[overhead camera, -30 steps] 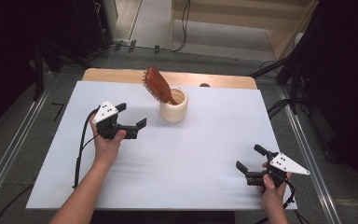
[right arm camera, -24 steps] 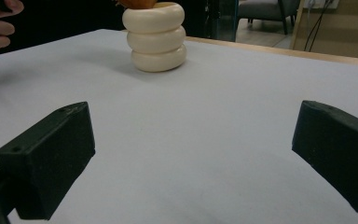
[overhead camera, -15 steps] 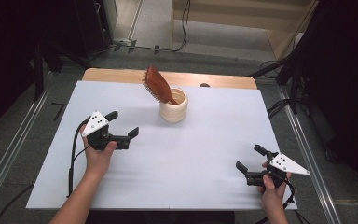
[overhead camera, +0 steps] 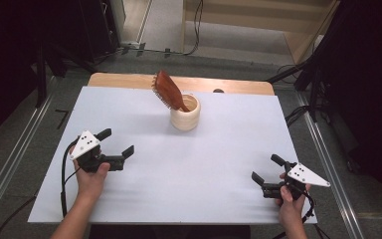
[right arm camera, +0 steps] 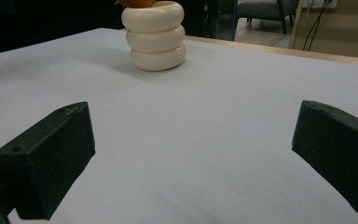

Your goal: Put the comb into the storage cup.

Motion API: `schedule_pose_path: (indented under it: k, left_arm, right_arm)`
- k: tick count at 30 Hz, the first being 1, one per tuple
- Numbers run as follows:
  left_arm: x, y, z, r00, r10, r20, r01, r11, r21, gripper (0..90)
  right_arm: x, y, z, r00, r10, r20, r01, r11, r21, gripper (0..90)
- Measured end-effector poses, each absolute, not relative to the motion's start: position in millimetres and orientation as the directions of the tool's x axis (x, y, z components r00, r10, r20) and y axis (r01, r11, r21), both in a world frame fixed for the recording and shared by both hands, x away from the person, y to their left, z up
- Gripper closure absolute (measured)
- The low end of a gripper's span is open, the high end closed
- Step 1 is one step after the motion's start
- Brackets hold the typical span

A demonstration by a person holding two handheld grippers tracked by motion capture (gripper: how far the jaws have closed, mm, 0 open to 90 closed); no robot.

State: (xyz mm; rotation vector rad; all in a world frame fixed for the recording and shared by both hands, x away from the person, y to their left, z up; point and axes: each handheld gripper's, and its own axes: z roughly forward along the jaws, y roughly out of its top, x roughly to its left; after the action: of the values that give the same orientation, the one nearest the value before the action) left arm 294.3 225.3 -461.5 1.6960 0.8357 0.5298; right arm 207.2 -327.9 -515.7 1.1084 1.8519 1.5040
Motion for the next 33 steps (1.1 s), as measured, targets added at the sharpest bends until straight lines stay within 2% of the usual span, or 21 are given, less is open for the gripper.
schedule_pose_path:
  k: [33]
  left_arm:
    - [245.6, 281.2, -475.4, 0.595, 0.801, -0.071, 0.274, -0.119, 0.954, 0.0]
  right_arm:
    - [206.3, -328.1, -515.8, -0.528, 0.842, 0.111, 0.283, 0.051, 0.958, 0.0]
